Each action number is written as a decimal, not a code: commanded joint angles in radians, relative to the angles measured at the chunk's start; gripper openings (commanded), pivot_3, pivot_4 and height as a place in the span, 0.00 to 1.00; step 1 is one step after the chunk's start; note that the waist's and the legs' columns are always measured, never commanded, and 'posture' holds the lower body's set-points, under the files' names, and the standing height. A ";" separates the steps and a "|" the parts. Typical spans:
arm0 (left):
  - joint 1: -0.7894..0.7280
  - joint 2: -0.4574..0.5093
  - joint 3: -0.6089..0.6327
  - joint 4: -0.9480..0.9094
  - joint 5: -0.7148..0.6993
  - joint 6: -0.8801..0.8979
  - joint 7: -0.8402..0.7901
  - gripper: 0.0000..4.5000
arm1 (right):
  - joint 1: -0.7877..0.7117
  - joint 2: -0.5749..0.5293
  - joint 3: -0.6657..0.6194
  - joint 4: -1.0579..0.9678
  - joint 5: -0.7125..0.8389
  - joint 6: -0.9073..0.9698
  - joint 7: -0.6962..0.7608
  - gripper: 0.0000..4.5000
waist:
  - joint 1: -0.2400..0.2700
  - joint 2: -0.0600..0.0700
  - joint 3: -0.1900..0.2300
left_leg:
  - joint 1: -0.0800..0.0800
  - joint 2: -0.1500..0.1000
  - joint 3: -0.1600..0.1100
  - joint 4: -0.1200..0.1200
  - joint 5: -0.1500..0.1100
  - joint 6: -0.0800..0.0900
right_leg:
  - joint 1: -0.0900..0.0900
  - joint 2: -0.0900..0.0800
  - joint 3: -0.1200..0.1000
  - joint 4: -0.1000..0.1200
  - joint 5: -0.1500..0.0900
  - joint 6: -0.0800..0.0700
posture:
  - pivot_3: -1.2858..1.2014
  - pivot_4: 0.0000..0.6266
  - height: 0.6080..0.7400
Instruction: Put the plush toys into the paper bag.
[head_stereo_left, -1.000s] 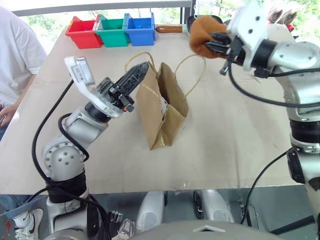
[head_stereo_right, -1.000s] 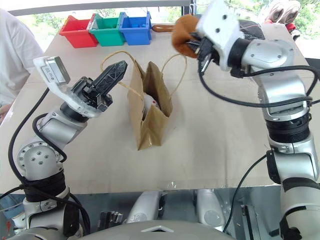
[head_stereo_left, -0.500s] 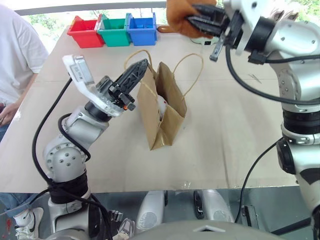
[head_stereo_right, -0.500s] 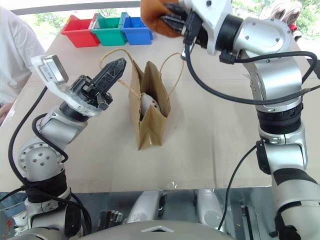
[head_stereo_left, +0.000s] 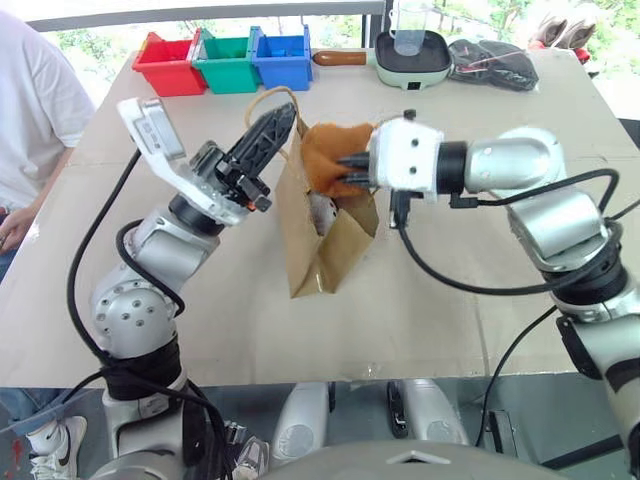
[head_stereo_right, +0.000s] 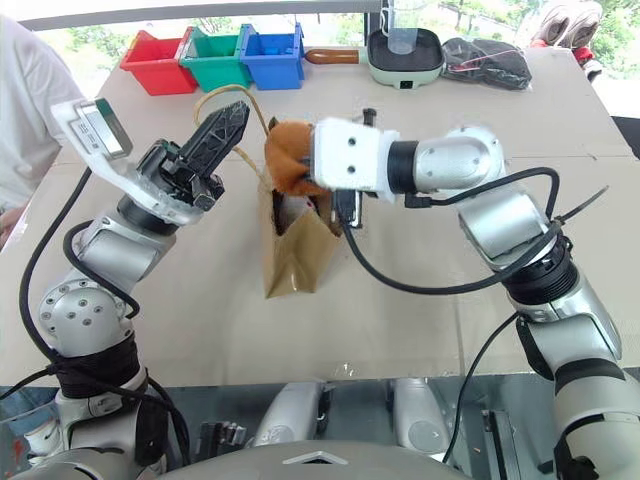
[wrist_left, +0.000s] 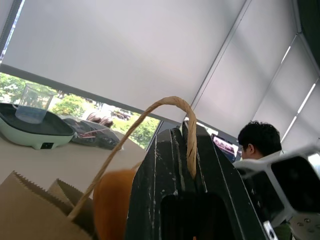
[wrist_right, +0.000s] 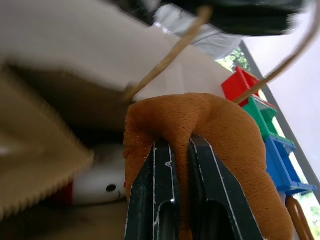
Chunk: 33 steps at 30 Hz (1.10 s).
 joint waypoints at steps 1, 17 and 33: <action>-0.008 -0.001 0.008 -0.013 -0.007 -0.020 -0.007 0.00 | -0.023 0.000 0.053 0.025 -0.044 -0.111 0.081 0.01 | 0.000 0.000 0.000 | 0.000 0.000 0.000 0.000 0.000 0.000 | 0.000 0.000 0.000 0.000 0.000 0.000 | 0.52 0.24 1.00; 0.076 0.006 0.037 -0.069 -0.004 -0.050 0.007 0.00 | 0.005 0.015 -0.179 0.031 0.071 0.027 0.061 0.56 | 0.005 -0.001 0.000 | 0.000 0.000 0.000 0.000 0.001 -0.002 | 0.000 -0.002 0.000 0.000 0.000 0.000 | 0.52 0.24 1.00; 0.077 0.039 0.084 -0.022 0.008 -0.085 -0.014 0.00 | 0.340 -0.015 -0.916 -0.389 0.683 1.205 -0.257 0.56 | 0.004 -0.001 0.000 | 0.000 0.000 0.001 -0.001 -0.002 0.003 | 0.001 0.000 0.001 0.000 0.000 0.000 | 0.52 0.24 1.00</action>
